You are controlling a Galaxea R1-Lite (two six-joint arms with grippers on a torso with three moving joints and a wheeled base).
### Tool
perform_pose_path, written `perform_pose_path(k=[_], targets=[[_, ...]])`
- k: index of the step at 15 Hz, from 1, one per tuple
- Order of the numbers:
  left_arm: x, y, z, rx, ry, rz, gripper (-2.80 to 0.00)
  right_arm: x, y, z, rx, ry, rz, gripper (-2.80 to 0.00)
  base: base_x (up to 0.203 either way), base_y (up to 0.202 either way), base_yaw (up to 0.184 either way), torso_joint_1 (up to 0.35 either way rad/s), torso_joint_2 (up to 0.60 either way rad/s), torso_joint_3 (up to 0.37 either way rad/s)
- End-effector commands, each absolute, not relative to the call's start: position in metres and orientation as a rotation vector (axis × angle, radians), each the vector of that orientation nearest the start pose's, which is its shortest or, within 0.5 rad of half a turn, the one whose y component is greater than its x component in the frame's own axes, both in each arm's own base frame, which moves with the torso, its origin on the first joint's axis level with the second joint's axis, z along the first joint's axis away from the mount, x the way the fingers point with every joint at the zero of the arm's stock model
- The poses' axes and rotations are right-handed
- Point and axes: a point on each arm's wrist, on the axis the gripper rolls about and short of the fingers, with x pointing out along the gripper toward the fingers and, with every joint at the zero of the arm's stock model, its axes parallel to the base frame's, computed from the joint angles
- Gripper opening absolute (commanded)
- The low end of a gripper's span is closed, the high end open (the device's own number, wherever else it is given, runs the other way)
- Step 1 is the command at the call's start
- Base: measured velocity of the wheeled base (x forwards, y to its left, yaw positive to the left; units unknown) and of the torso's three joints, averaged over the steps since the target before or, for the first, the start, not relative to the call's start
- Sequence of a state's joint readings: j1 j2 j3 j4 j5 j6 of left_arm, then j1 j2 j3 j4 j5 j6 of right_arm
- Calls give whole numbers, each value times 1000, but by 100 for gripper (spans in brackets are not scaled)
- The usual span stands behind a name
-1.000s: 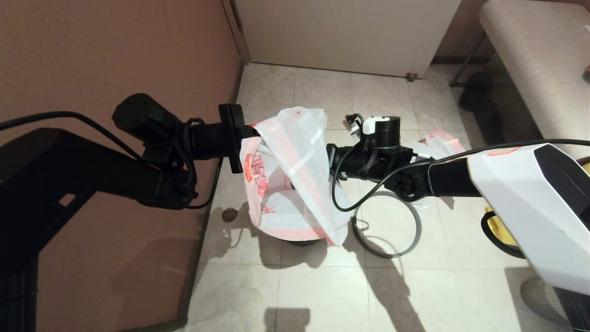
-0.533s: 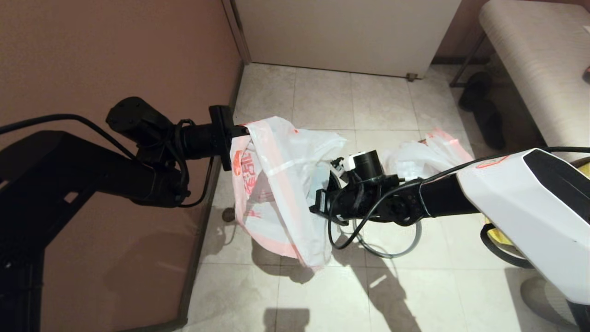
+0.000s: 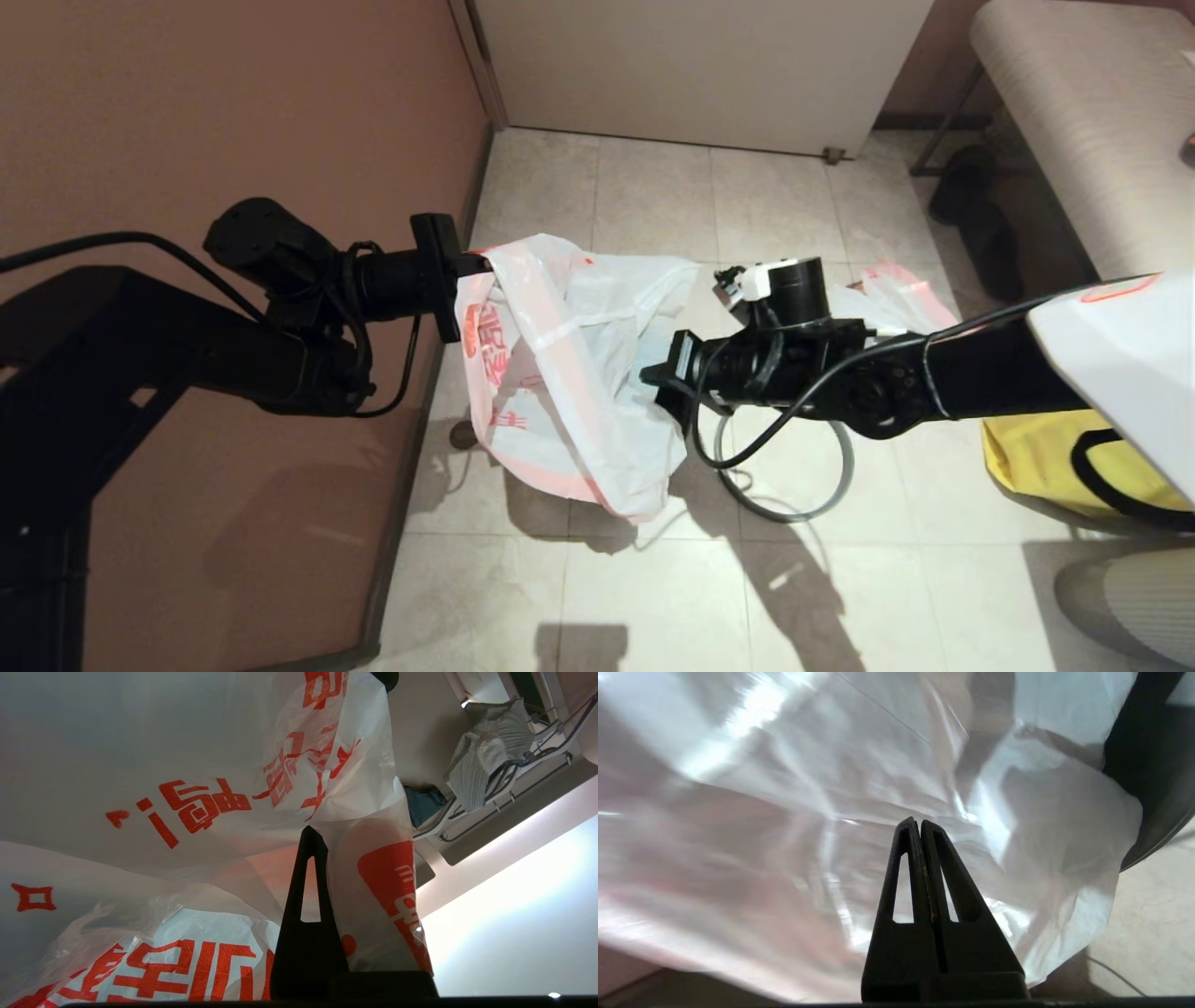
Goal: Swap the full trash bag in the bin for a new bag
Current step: Put the new garbage bag on the trash can
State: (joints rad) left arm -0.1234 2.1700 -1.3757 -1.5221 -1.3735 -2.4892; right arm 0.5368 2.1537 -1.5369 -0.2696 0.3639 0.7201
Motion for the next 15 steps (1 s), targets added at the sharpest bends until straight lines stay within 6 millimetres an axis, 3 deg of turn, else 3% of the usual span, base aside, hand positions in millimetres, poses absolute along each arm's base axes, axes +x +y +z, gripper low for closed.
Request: perform_pose_path(k=[1,4,9,11,13,15], targets=[[403,-71,231,-1457,1292,-1195,-280,362,215,217,654,571,737,-280,0,0,0,0,0,0],[403,-72,230,-1457,1297,-1194,-280,381,193,231,669,379,762,-280,0,0,0,0,0,0],[401,-75,231,-1454,1309,-1198,-280,445,209,183,509,165,886,-280,0,0,0,0,0,0],[399,-76,234,-1459,1317,-1199,-280,472,218,173,463,75,892,-280,0,0,0,0,0,0],[393,-79,241,-1448,1317,-1214,-280,491,214,157,411,56,861,-280,0,0,0,0,0,0],[387,-81,248,-1433,1316,-1228,-280,504,198,134,374,88,806,-280,0,0,0,0,0,0]])
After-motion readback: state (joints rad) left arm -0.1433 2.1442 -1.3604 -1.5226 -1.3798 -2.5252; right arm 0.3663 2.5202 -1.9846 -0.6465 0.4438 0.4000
